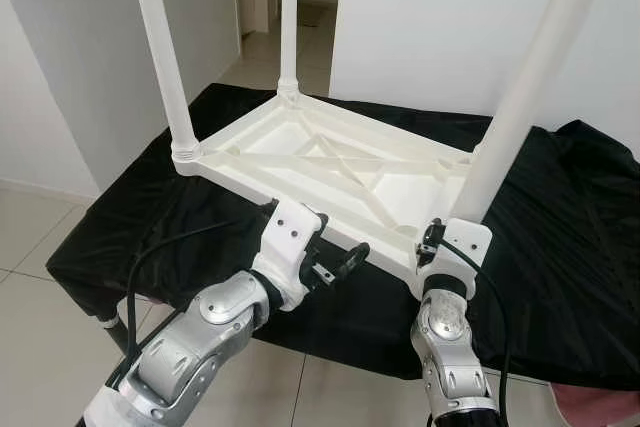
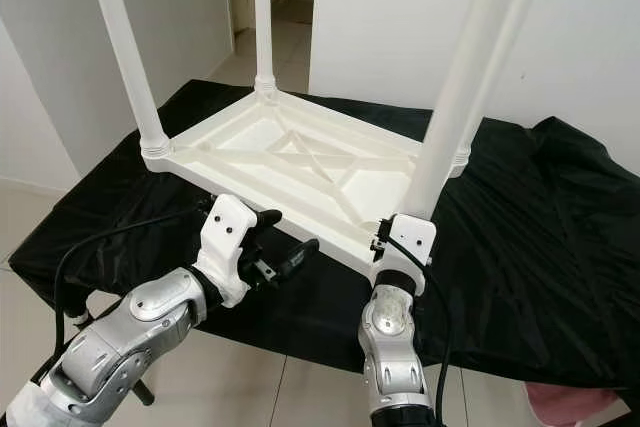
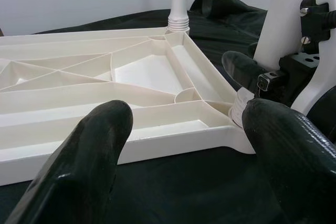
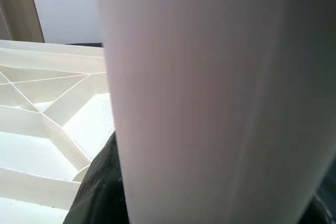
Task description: Building children table
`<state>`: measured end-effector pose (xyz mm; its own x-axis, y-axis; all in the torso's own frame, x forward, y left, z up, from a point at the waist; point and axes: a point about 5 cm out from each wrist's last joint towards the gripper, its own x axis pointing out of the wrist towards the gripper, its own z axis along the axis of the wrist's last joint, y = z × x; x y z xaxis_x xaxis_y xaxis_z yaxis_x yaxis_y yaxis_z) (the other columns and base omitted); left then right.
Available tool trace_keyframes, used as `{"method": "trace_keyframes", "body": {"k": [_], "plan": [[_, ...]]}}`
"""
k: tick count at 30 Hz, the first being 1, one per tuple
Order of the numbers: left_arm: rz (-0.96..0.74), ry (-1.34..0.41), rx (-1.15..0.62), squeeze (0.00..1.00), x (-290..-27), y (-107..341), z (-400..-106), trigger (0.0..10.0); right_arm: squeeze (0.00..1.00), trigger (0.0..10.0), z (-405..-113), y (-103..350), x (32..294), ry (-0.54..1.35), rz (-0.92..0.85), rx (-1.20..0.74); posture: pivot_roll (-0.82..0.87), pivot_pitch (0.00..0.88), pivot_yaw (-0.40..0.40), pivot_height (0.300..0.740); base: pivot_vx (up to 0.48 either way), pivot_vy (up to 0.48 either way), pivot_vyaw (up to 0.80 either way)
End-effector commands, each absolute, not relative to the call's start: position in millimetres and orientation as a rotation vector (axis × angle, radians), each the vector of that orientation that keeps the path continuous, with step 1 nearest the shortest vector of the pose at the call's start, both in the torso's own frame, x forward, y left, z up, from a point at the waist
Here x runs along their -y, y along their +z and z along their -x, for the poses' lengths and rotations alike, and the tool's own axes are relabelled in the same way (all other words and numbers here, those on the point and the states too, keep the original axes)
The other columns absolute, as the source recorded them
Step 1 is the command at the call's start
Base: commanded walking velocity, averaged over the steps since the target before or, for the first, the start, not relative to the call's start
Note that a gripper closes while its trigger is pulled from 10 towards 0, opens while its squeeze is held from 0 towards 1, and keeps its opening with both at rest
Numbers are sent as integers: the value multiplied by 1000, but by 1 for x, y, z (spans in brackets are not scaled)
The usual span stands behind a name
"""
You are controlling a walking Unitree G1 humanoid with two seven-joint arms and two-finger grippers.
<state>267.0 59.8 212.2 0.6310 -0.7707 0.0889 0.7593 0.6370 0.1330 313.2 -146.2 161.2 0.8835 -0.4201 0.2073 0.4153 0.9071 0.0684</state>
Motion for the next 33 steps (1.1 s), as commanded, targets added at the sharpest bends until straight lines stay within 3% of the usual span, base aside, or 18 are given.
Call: {"method": "trace_keyframes", "body": {"k": [1, 11, 18, 33], "plan": [[-111, -1011, 146, 0, -54, 211, -259, 10000, 0, 10000, -308, 137, 159, -494, 6, 105, 26, 110, -31, 740, 0, 0, 0], [-116, -1017, 144, 0, -54, 211, -259, 10000, 0, 10000, -305, 135, 163, -539, -50, 97, 24, 108, -28, 740, 0, 0, 0], [-123, -1018, 143, 0, -54, 211, -259, 10000, 0, 10000, -295, 122, 195, -752, -55, 32, 25, 110, -23, 740, 0, 0, 0], [-127, -1019, 141, 0, -55, 211, -260, 10000, 0, 10000, -298, 124, 188, -691, -65, 54, 27, 116, -16, 740, 0, 0, 0]]}}
